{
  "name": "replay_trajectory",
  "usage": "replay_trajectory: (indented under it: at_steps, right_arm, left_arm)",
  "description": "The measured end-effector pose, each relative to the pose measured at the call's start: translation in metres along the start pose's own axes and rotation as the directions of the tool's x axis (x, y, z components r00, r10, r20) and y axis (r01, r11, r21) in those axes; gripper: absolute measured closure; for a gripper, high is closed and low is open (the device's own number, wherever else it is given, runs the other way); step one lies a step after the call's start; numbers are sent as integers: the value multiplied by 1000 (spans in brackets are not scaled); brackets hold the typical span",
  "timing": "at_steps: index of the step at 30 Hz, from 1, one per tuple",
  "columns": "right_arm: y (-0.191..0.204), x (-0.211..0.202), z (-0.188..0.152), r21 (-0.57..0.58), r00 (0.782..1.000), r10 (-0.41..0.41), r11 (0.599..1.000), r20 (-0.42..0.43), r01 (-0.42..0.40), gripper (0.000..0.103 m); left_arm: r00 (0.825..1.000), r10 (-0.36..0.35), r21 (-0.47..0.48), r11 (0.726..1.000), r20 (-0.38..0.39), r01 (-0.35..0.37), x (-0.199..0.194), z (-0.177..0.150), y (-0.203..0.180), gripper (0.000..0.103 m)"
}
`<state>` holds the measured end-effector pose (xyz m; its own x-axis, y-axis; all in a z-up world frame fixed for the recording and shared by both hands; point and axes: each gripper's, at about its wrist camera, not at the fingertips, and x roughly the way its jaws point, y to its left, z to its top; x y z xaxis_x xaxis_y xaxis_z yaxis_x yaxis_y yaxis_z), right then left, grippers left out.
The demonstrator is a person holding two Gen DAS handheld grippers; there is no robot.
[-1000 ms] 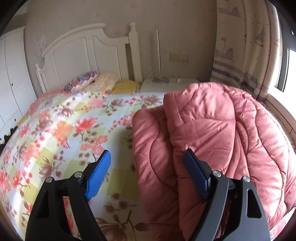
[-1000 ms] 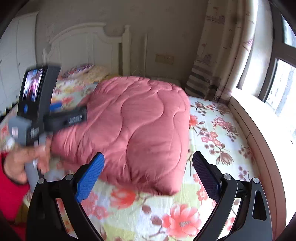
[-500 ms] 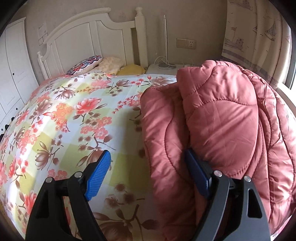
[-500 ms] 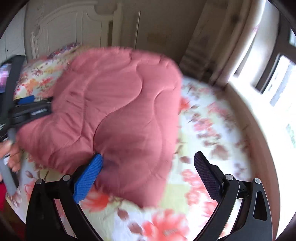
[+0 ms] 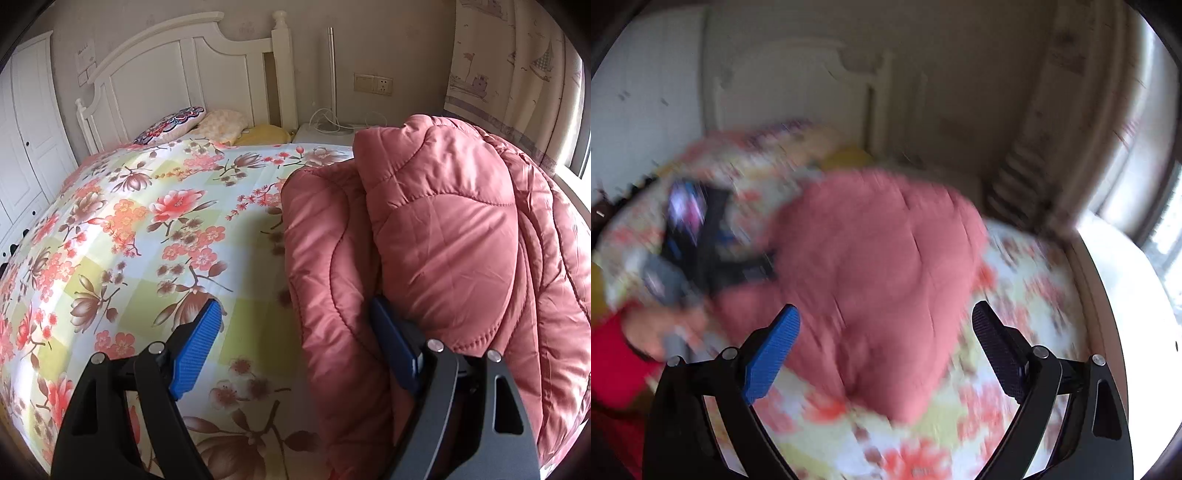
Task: Fold large clothes
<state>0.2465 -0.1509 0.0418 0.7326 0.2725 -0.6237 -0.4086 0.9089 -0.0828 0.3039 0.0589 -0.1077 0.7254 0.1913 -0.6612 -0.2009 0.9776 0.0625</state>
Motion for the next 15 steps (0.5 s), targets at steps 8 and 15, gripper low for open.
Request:
replay_trajectory:
  at_steps: [8, 15]
  right_arm:
    - [7, 177, 113, 32, 942, 182, 983, -284, -180, 29]
    - [43, 274, 94, -31, 877, 120, 988, -465, -152, 17]
  left_arm:
    - [1000, -19, -38, 999, 1, 19, 2, -4, 5, 21]
    - [999, -37, -85, 996, -32, 34, 13, -5, 17, 21]
